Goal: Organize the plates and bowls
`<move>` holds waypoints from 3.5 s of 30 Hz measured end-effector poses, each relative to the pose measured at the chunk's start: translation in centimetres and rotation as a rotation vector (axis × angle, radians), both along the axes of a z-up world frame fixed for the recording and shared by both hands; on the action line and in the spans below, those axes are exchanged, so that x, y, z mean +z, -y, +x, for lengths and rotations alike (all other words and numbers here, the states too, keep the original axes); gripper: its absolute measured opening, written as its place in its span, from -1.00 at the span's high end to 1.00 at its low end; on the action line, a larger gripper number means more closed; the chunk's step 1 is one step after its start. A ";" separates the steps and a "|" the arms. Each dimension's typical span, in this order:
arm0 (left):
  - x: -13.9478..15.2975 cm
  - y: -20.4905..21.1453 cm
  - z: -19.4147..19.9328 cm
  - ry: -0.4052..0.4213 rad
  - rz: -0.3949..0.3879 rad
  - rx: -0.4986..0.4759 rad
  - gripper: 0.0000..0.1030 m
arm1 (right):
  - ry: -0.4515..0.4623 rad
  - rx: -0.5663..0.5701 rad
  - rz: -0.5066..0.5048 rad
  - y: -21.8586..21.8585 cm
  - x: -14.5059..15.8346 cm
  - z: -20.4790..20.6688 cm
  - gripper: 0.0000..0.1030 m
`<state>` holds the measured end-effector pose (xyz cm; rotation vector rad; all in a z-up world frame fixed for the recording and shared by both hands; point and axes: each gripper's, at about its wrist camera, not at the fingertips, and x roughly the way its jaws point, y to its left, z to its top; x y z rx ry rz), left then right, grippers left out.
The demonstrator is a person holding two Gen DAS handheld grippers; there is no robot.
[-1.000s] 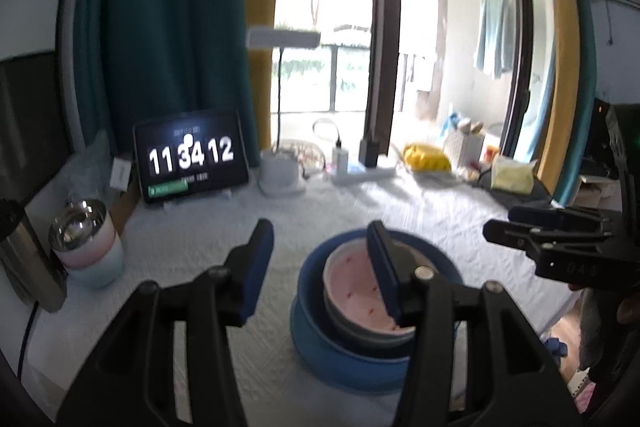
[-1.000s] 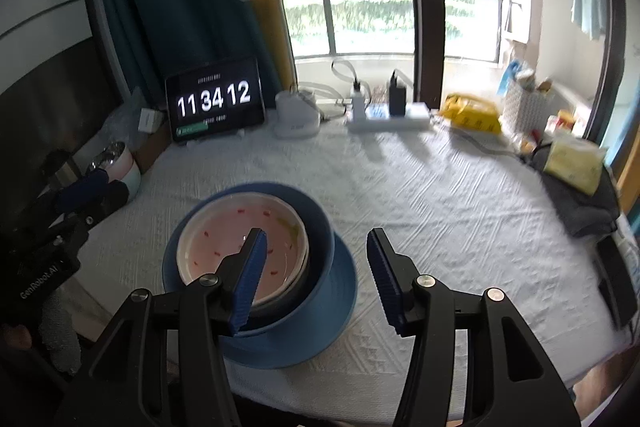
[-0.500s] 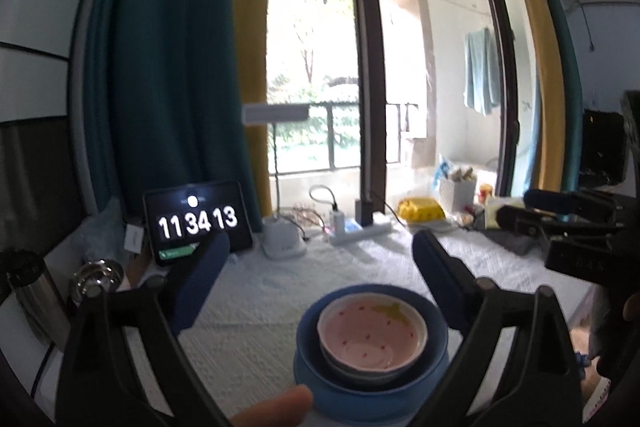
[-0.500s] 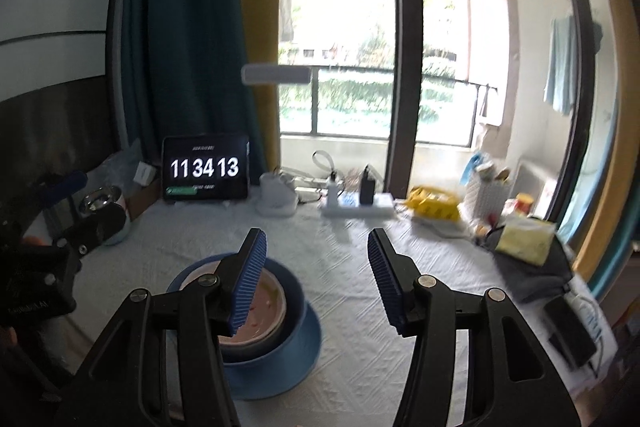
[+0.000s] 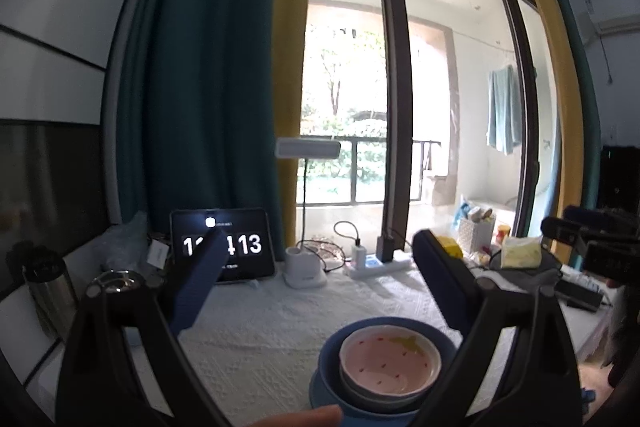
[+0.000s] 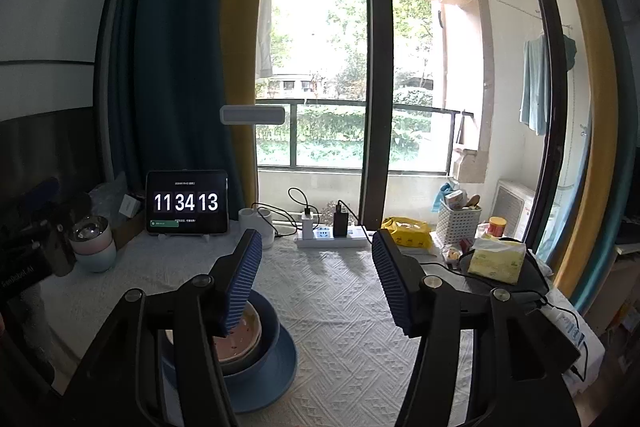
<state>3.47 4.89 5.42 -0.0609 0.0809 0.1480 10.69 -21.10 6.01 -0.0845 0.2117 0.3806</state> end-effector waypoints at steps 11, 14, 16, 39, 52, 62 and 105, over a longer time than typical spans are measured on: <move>0.2 -0.5 0.0 0.007 -0.029 -0.016 -0.83 | -0.018 -0.010 0.003 0.2 -0.1 0.6 -0.18; 0.1 -0.3 -0.2 0.011 -0.027 -0.025 -0.83 | -0.025 -0.009 0.004 0.2 -0.2 0.7 -0.18; 0.1 -0.3 -0.3 0.012 -0.024 -0.026 -0.83 | -0.027 -0.007 0.013 0.3 -0.2 0.6 -0.18; 0.0 0.3 -0.5 0.005 -0.022 -0.029 -0.83 | -0.039 -0.005 0.020 0.7 -0.1 0.5 -0.18; 0.0 0.4 -0.5 0.004 -0.021 -0.037 -0.83 | -0.041 0.003 0.022 0.8 -0.2 0.6 -0.18; -0.2 0.7 -0.7 -0.001 -0.023 -0.045 -0.83 | -0.040 0.003 0.019 0.8 -0.3 0.6 -0.18; -0.2 1.4 -1.1 0.000 -0.016 -0.063 -0.83 | -0.042 0.003 0.020 0.6 -0.4 0.7 -0.18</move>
